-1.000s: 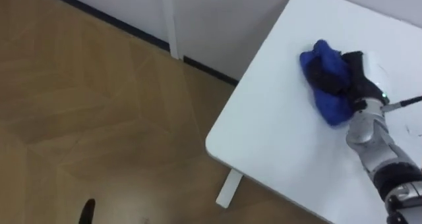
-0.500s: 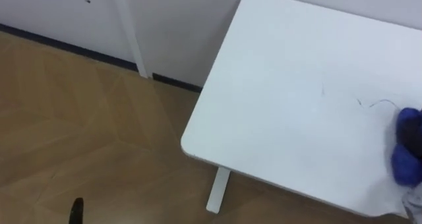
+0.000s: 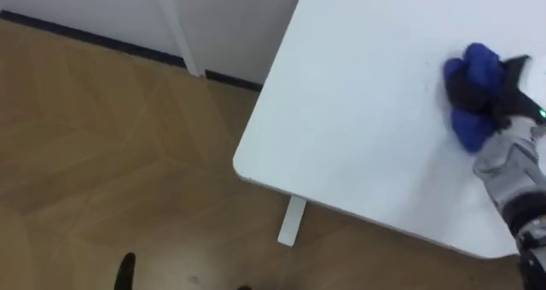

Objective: Wipe table

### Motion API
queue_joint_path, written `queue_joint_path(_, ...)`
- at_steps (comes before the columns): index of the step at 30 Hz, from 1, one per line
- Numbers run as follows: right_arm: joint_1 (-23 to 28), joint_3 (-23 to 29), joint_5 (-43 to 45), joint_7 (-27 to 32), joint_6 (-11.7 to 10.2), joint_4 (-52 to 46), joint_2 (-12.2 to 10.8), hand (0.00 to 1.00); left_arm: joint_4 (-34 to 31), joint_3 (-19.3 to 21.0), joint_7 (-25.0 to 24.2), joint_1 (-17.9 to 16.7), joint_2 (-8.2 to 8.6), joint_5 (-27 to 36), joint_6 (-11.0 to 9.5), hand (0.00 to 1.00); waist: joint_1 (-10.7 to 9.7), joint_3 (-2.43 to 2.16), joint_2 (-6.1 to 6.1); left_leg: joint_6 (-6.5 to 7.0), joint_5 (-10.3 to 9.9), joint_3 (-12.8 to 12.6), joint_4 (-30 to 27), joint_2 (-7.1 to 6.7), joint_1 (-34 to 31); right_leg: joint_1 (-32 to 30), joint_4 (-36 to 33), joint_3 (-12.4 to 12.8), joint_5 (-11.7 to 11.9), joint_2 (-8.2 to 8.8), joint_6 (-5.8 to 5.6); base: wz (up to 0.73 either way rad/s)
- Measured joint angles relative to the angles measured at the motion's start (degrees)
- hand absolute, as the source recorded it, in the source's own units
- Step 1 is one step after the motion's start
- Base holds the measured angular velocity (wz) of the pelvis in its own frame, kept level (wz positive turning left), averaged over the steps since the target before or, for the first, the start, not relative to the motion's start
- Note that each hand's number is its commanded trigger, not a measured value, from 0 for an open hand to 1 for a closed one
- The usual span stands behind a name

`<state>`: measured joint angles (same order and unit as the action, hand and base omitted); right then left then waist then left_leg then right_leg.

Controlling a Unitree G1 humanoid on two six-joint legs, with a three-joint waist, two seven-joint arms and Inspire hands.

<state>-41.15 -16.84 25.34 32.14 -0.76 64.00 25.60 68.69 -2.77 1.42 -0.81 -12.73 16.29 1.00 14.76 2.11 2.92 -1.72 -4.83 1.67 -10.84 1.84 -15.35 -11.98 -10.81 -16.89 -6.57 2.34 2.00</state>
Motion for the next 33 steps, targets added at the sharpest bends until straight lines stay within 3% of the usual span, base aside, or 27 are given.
queue_joint_path(5,-0.15,1.72,-3.39,-0.47,-2.22,2.45,0.77,1.00,-0.07,-0.13,-0.69,-1.31,-1.00,1.55,1.02,0.00,-0.38,0.03,0.69,0.01,0.01,2.77,-0.51,-0.61,-1.31,0.67,0.30,-3.09,-0.10,0.47,-0.17,0.40)
queue_joint_path(10,7.13,10.23,-9.67,-0.45,-6.47,4.83,1.59,1.00,-0.05,1.03,-0.22,-1.34,-3.10,1.60,0.98,0.00,-3.59,-0.19,1.16,0.68,0.01,3.08,-0.99,-1.44,-1.05,3.38,1.13,-5.19,-0.68,1.00,-1.12,0.45)
queue_joint_path(13,11.03,15.14,-10.53,-0.25,-8.42,4.85,1.62,1.00,-0.30,3.73,0.35,-1.49,-3.19,1.53,0.93,0.00,-4.39,-0.24,1.14,1.17,-0.47,3.03,-2.03,-1.69,-0.97,4.31,1.19,-5.23,-0.92,1.13,-1.52,0.18)
queue_joint_path(17,18.76,19.44,-12.28,0.86,-8.64,4.85,1.58,1.00,-0.66,5.95,2.09,-2.63,-3.21,1.56,0.52,0.00,-5.52,-1.32,0.90,1.39,-1.67,3.34,-3.86,-1.80,0.17,6.94,1.20,-6.07,-1.06,1.06,-1.75,0.06)
queue_joint_path(18,20.66,19.46,-12.83,1.01,-8.63,4.79,1.60,1.00,-1.15,5.89,2.47,-2.91,-3.09,1.60,0.49,0.00,-5.55,-2.20,0.68,1.42,-1.92,3.26,-4.26,-1.81,0.35,7.30,1.18,-6.10,-1.12,1.09,-1.86,-0.08)
queue_joint_path(20,21.16,19.02,-13.26,1.62,-8.22,4.50,1.53,1.00,-1.47,5.34,3.04,-2.99,-2.45,1.62,0.42,0.00,-5.33,-2.15,-0.05,1.43,-2.50,2.80,-4.92,-1.71,1.09,8.22,1.09,-5.83,-1.17,1.06,-1.96,-0.24)
queue_joint_path(22,20.19,17.94,-12.05,2.15,-6.49,2.70,0.91,1.00,-1.45,4.37,3.15,-2.22,-1.11,1.64,0.38,0.00,-4.56,-1.93,-1.02,1.35,-2.49,1.07,-4.65,-1.33,2.04,8.26,1.06,-4.22,-1.15,1.07,-1.92,-0.46)
queue_joint_path(24,16.66,16.05,-11.04,2.45,-3.90,2.27,-0.07,1.00,-1.42,2.82,3.07,-1.34,0.08,1.77,0.27,0.00,-3.47,-2.06,-1.68,1.24,-2.34,-1.09,-4.66,-0.50,1.92,6.80,0.06,-2.39,-0.89,0.99,-1.49,-0.64)
queue_joint_path(25,13.70,14.25,-10.19,1.90,-1.53,0.82,-2.01,1.00,-1.42,1.79,2.80,-0.77,0.79,1.68,0.29,0.00,-2.91,-2.01,-2.23,1.02,-2.10,-2.68,-4.54,0.03,1.92,5.75,0.04,-1.10,-0.85,0.70,-1.45,-0.76)
queue_joint_path(27,11.17,10.02,-8.29,0.65,0.63,-4.08,-4.57,1.00,-0.97,1.25,2.39,0.91,1.35,1.63,0.34,0.00,-1.83,-1.92,-2.33,0.88,-0.92,-4.30,-3.15,0.68,1.71,3.86,-0.16,0.38,-0.50,0.33,-1.09,-0.51)
queue_joint_path(29,6.92,5.45,-4.58,-0.96,0.89,-4.53,-8.17,1.00,-0.11,0.25,1.73,2.54,1.50,1.63,0.29,0.00,-0.94,-1.73,-2.23,0.50,0.49,-4.84,-1.46,0.79,2.04,2.56,-1.09,0.97,0.01,0.31,-0.14,-0.16)
queue_joint_path(30,4.44,3.28,-2.33,-2.25,0.67,-4.54,-9.59,1.00,-0.01,-0.40,1.17,3.74,1.92,1.65,0.27,0.00,-0.17,-1.35,-2.41,0.39,1.13,-4.81,-0.49,0.79,2.13,2.11,-1.16,0.99,0.12,0.37,0.06,0.08)
queue_joint_path(33,2.20,2.27,-0.27,-3.78,-0.77,-5.24,-10.15,1.00,0.04,-0.67,-0.75,3.30,2.21,1.83,-0.83,0.00,2.91,-1.10,-2.47,0.40,1.93,-4.18,0.91,0.42,2.12,2.01,-0.84,0.89,-0.03,0.37,0.00,0.18)
